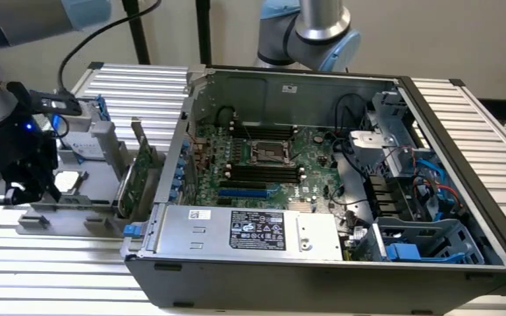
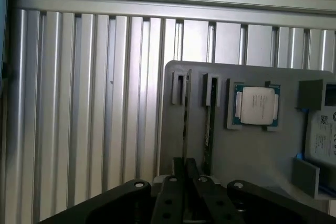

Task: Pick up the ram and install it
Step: 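Pick up the ram and move it above insertion slot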

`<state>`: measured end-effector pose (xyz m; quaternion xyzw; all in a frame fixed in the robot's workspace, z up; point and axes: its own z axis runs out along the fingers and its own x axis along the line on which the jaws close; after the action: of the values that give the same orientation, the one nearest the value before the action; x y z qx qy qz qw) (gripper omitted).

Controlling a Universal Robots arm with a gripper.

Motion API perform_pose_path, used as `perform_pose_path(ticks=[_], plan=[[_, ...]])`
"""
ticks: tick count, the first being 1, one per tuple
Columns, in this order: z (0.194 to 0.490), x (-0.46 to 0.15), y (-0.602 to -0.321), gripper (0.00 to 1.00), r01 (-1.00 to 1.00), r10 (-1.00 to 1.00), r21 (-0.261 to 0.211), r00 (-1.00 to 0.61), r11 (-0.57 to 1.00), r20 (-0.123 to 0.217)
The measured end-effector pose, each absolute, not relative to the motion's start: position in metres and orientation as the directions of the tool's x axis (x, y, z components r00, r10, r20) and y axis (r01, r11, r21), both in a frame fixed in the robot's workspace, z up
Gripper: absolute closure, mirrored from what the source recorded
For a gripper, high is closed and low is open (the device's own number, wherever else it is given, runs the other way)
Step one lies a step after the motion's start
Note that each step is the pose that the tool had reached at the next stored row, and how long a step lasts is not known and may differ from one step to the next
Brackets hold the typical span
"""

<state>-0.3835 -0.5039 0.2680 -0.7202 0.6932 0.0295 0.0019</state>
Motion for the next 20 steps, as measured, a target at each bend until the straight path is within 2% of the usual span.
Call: perform_pose_path(ticks=[20], plan=[[0.346, -0.345, -0.504, 1.0, -0.997, -0.995, 0.036, 0.067, -0.07, -0.078]])
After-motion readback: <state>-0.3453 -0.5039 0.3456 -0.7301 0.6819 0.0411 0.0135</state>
